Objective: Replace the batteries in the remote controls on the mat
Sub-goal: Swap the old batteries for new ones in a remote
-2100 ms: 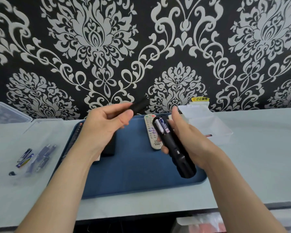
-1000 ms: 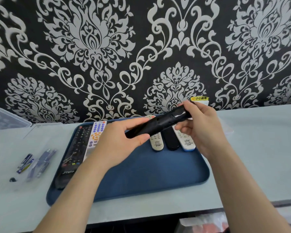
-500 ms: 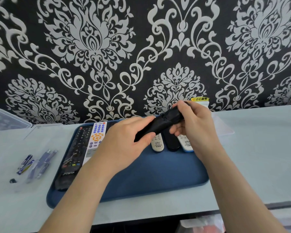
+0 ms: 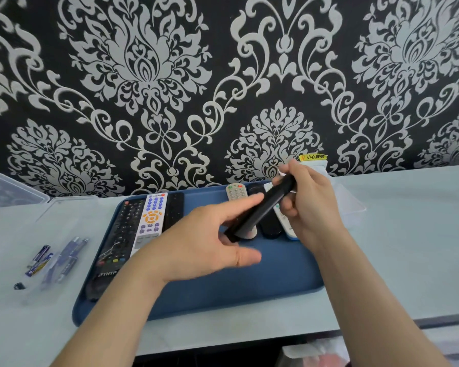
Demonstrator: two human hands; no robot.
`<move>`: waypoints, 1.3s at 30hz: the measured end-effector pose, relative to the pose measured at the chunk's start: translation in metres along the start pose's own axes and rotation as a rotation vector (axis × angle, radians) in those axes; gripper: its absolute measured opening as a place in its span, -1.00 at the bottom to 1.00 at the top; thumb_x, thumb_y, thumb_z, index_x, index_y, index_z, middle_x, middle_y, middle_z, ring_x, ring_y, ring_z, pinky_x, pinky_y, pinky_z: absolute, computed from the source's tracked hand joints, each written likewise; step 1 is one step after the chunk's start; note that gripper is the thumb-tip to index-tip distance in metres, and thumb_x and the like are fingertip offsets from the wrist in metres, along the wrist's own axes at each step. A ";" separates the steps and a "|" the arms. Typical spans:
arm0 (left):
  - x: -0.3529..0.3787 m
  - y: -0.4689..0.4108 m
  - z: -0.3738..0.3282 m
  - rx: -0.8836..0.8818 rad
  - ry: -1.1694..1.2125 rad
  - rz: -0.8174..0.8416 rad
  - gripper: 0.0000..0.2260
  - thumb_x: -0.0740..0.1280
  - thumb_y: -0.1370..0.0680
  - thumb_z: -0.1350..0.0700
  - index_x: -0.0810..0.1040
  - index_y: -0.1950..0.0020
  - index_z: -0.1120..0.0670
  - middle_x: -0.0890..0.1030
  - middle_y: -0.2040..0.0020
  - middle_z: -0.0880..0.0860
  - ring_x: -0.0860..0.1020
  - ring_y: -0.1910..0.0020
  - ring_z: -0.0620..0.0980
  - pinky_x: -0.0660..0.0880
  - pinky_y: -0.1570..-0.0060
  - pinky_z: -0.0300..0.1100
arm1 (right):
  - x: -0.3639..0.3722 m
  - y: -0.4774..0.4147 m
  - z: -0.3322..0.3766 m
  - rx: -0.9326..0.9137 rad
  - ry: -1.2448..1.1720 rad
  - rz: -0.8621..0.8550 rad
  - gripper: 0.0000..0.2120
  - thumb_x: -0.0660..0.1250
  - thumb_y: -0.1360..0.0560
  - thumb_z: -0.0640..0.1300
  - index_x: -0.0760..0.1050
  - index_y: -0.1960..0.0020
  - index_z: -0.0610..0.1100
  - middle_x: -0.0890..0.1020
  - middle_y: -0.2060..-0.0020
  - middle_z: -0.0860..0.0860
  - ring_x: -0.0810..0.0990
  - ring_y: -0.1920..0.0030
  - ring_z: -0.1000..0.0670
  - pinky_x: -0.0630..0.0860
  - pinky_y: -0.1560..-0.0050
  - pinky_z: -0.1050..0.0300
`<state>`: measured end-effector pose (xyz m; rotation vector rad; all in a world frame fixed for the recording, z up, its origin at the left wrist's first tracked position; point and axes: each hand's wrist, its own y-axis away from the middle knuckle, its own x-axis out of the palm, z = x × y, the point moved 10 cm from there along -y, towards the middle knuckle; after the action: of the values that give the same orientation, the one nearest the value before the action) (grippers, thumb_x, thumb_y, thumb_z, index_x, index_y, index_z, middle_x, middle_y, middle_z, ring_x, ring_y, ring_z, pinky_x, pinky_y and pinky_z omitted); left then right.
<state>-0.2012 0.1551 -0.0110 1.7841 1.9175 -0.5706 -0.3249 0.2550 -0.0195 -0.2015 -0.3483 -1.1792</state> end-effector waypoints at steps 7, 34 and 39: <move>0.004 0.009 -0.001 -0.048 0.195 0.086 -0.28 0.53 -0.37 0.25 0.34 -0.45 -0.07 0.59 -0.23 -0.15 0.64 -0.08 -0.05 0.52 -0.18 -0.18 | 0.017 0.002 -0.024 0.147 -0.043 0.083 -0.68 0.18 -0.65 0.03 0.52 0.00 -0.21 0.59 0.35 -0.08 0.23 0.65 0.15 0.12 0.66 0.35; -0.052 0.005 0.090 -0.482 -0.193 -0.468 -0.80 0.07 -0.62 -0.02 0.39 -0.07 0.05 0.56 0.07 0.07 0.60 0.17 0.15 0.58 0.08 0.10 | 0.062 0.003 -0.037 -0.305 0.994 0.241 -0.61 0.18 -0.57 -0.27 0.51 -0.34 -0.06 0.62 -0.05 0.03 0.44 0.17 0.08 0.34 0.04 0.28; -0.030 -0.012 0.093 -0.442 -0.099 -0.375 -0.74 0.14 -0.63 0.12 0.37 -0.31 0.10 0.57 0.09 0.08 0.62 0.30 0.11 0.62 0.18 0.06 | 0.069 0.010 -0.040 -0.380 1.174 0.296 -0.64 0.19 -0.57 -0.25 0.55 -0.31 -0.08 0.63 -0.17 -0.09 0.52 -0.15 -0.14 0.41 -0.14 0.13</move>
<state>-0.2072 0.0753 -0.0688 1.1148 2.1192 -0.3107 -0.2861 0.1859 -0.0313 0.1289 0.9112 -0.8852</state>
